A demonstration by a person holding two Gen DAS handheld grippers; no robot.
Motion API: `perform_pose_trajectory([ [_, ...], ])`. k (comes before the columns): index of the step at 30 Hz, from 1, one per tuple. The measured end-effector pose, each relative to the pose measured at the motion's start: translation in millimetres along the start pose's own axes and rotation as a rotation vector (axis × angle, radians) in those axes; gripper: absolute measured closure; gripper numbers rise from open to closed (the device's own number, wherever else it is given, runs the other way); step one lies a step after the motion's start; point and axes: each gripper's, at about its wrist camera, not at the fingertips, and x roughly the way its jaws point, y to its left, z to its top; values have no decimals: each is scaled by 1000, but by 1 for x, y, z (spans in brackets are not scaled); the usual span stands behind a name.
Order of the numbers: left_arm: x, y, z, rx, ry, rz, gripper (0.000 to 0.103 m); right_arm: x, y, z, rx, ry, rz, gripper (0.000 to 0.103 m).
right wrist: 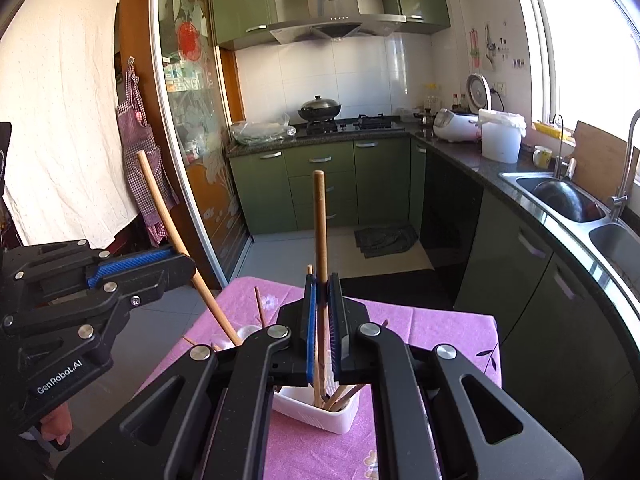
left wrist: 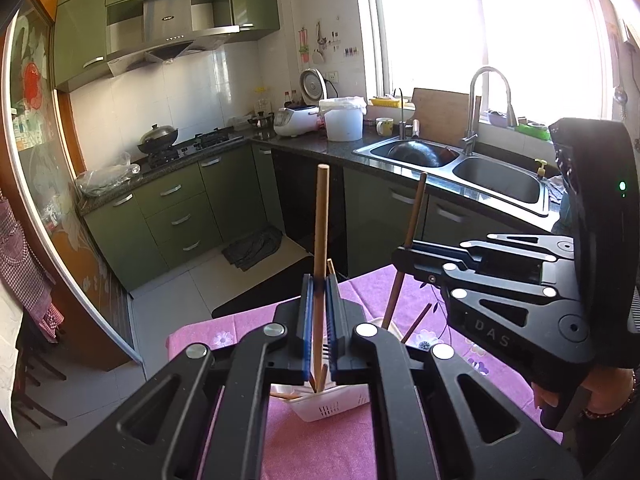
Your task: Organize utensils
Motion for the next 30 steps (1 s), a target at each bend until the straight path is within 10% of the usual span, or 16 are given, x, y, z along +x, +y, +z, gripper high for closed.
perform_pose_trajectory([
  [13,13,9,-31,-21,45,-29,94,5,14,-43,-24,34,11,90],
  [16,-15,14,-33,-37,-17,-24,73,-28,24,-50,-47,-13,7,86],
  [22,-76,12,-78,-49,-117,-4,35,-93,36,-100,-59,-86,-33,56],
  [26,-105,5,-132,-35,-135,52,14,-126,43,-157,-40,-110,-77,10],
  [30,-133,-2,-181,-35,-144,105,7,-151,52,-204,-22,-114,-119,5],
])
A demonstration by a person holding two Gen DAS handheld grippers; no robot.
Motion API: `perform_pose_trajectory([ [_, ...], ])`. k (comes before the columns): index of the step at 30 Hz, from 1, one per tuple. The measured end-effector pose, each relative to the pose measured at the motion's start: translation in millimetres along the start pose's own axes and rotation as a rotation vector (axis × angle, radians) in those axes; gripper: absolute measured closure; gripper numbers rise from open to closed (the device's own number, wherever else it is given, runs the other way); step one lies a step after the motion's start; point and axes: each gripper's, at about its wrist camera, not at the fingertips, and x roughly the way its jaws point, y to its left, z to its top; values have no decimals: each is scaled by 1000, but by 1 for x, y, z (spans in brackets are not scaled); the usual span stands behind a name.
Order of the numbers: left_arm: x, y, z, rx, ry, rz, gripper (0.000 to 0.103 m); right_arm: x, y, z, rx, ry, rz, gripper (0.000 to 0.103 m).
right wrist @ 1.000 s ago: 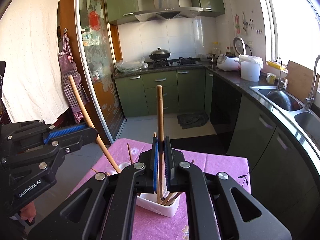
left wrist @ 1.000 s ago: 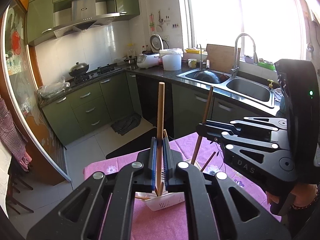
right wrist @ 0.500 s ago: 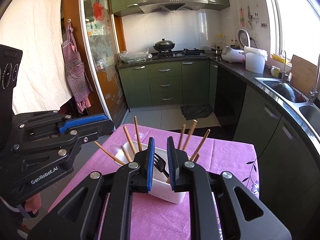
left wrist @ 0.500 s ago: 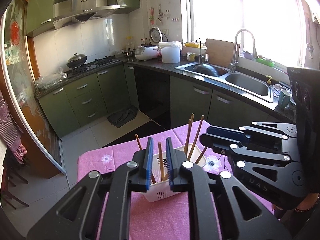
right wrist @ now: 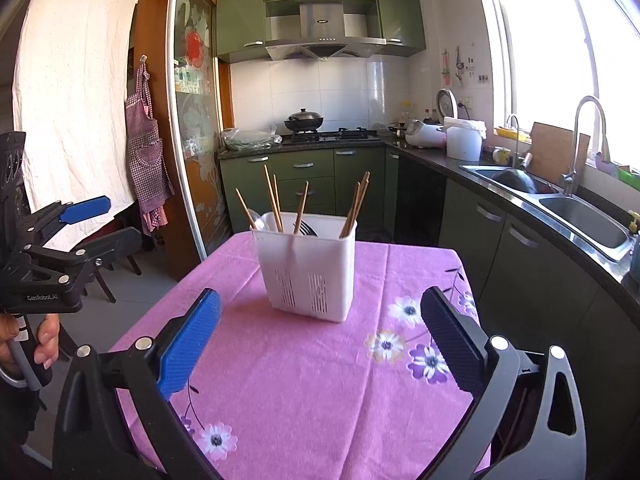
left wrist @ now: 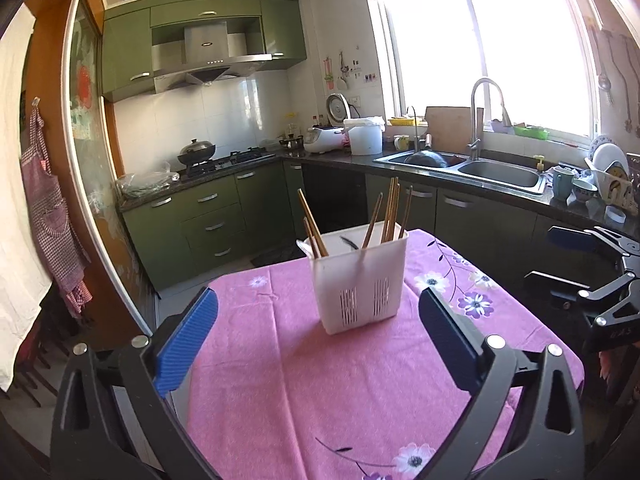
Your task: Organize utensils
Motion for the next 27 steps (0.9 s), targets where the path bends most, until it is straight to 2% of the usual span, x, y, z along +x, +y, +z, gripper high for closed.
perform_pose_trajectory([
  [2,-12,3,-15,-42,30,-40,7,-15,5,-14,5,-6,-13,5],
  [5,-29,12,-31,-115,42,-59,7,-41,14,-27,7,-43,-33,5],
  [10,-57,26,-49,-179,13,-22,7,-76,25,-33,3,-95,-66,5],
  [13,-64,30,-58,-204,21,-27,7,-89,27,-36,6,-109,-92,5],
  [17,-66,29,-63,-200,41,-30,7,-96,29,-34,4,-110,-99,5],
  [27,-80,28,-64,-199,24,-27,7,-98,36,-33,-6,-104,-81,5],
])
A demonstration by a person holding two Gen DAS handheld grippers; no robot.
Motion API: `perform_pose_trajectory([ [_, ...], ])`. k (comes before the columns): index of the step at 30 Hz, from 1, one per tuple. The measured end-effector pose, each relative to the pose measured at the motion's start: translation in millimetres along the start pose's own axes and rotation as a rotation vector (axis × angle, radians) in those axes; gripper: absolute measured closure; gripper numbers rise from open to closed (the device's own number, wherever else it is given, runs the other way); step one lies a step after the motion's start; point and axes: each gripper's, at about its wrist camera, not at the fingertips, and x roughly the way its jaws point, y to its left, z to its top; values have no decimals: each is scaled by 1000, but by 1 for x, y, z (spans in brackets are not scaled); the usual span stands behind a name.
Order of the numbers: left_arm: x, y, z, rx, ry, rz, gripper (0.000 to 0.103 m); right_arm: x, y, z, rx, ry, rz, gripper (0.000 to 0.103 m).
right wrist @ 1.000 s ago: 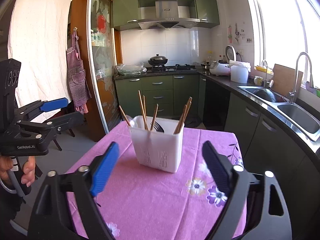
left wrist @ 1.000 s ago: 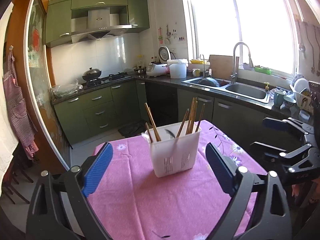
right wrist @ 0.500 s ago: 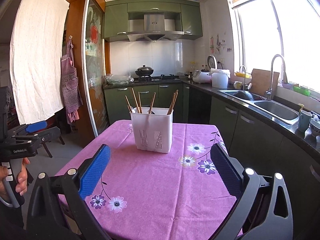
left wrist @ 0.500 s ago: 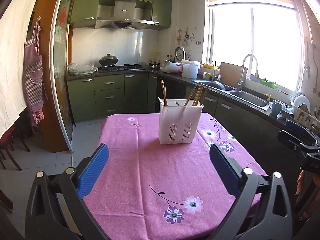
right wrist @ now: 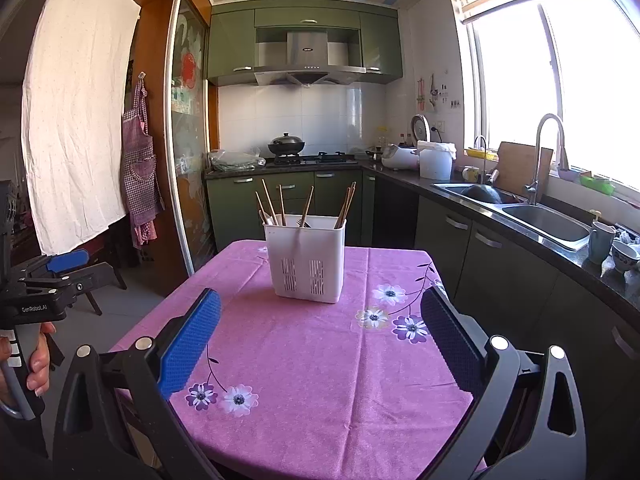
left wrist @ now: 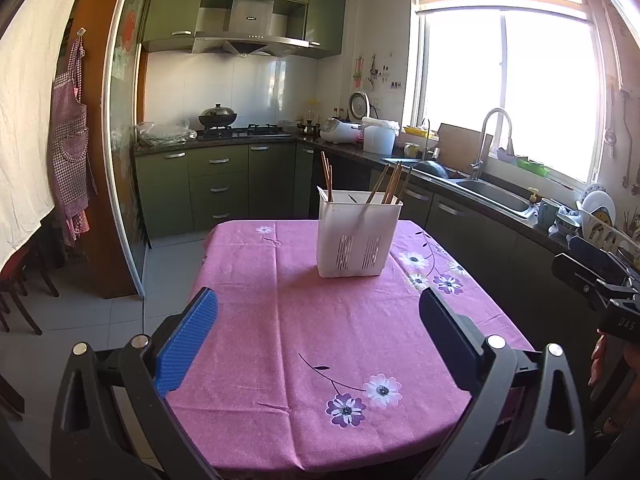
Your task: Organize utensils
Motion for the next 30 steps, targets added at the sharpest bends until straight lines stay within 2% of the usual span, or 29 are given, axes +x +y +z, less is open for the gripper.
perform_pose_trajectory([
  [30,1,0,-4,-1,19,4,7,3,-1,-2,6,15,26,5],
])
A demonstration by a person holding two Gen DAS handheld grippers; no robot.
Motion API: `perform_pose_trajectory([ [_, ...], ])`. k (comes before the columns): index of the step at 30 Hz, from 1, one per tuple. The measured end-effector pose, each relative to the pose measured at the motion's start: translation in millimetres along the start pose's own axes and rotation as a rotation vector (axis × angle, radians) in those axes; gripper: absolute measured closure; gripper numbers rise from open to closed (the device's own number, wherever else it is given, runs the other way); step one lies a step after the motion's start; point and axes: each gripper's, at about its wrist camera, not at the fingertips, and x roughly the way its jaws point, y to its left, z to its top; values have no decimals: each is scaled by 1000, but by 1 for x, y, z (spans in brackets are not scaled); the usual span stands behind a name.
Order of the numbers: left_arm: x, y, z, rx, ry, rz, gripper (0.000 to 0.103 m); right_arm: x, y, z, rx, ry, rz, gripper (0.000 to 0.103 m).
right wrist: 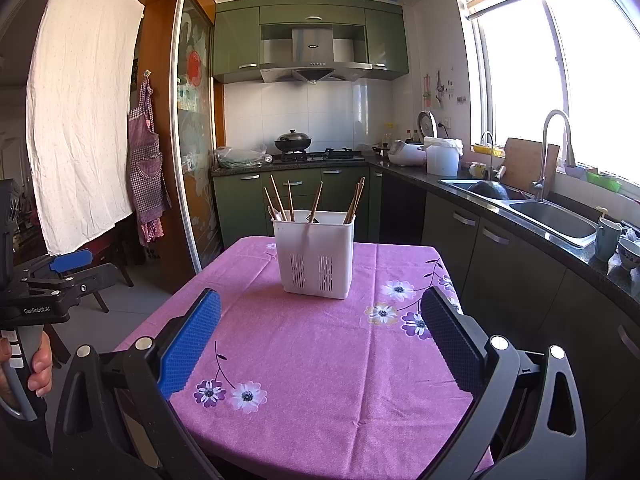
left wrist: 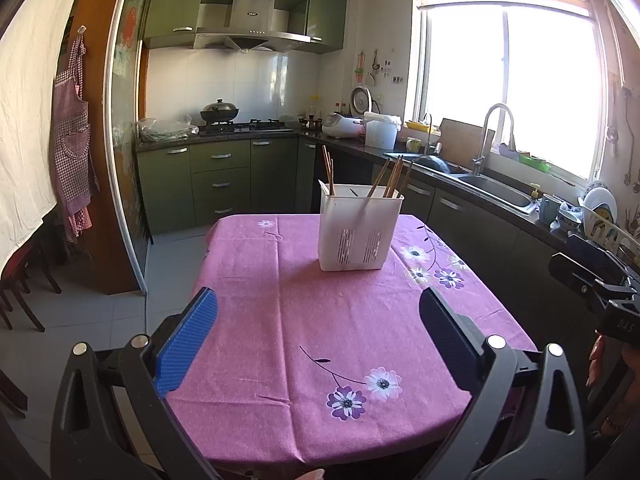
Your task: Organize utensils
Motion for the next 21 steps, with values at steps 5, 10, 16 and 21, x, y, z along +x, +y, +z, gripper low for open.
perform_pose_trajectory([
  [5,1,1,0,-3,8,-4,7,2,0,0,0,3,1,5],
  [10,1,2,1,-6,14,0,7,6,0,-3,2,7,2,5],
  [16,2,1,0,-2,19,3,7,6,0,-5,2,9,5,5],
  [21,3,0,-2,4,24,3,7,8,0,-6,1,13,7,5],
])
